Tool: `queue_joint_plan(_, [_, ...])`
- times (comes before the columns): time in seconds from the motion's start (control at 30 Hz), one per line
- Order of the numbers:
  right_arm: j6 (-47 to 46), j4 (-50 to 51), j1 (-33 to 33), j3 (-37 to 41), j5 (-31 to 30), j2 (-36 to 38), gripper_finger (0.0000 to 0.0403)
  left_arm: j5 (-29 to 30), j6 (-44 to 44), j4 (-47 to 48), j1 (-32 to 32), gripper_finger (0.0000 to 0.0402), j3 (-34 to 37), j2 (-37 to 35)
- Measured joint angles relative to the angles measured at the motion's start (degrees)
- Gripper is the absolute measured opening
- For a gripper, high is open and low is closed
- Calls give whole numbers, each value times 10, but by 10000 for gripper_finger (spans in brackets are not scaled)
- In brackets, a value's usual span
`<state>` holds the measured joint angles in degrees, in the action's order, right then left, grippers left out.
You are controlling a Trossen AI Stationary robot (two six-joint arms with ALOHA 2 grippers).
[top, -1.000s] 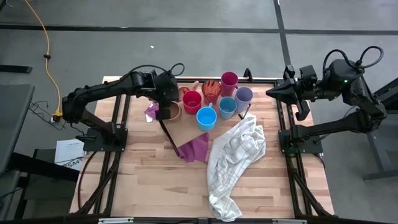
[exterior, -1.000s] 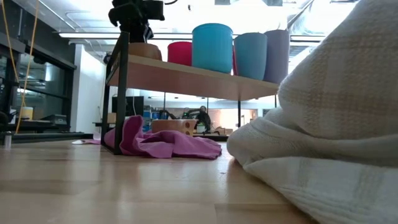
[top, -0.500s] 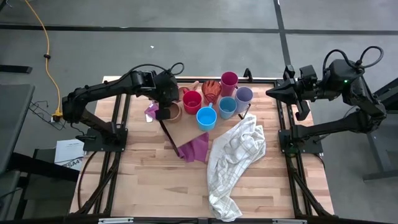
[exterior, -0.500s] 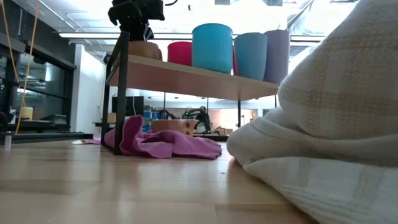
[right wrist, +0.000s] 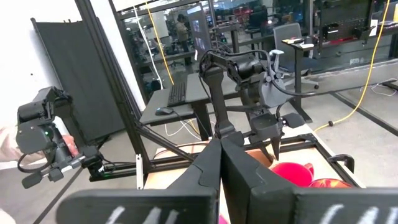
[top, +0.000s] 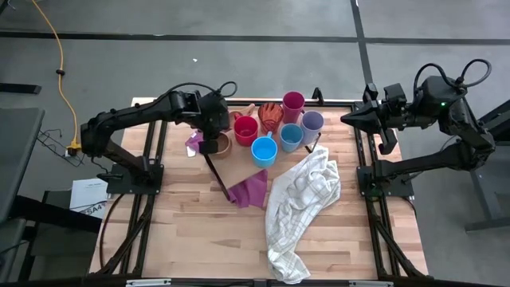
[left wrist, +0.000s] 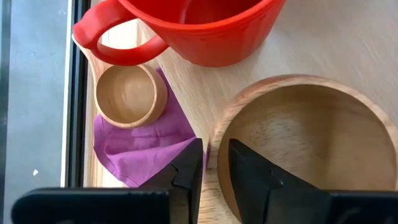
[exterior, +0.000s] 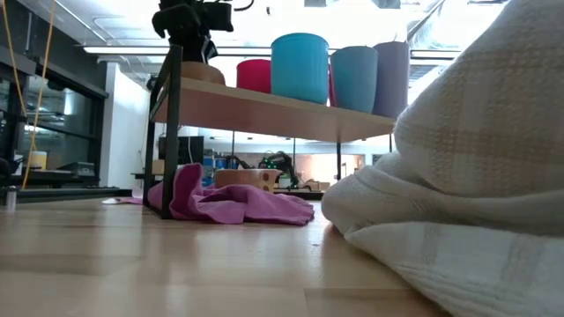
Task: Stack small to large cups/mugs on shelf
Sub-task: Put the brown mug on the shelf
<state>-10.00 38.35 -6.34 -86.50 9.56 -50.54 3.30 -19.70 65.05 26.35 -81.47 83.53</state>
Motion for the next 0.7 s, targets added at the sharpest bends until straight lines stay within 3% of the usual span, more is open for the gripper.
queue_joint_plan(0.7, [4,1,0,0,0,0,0,-12,0,-21,-1,69,0,0])
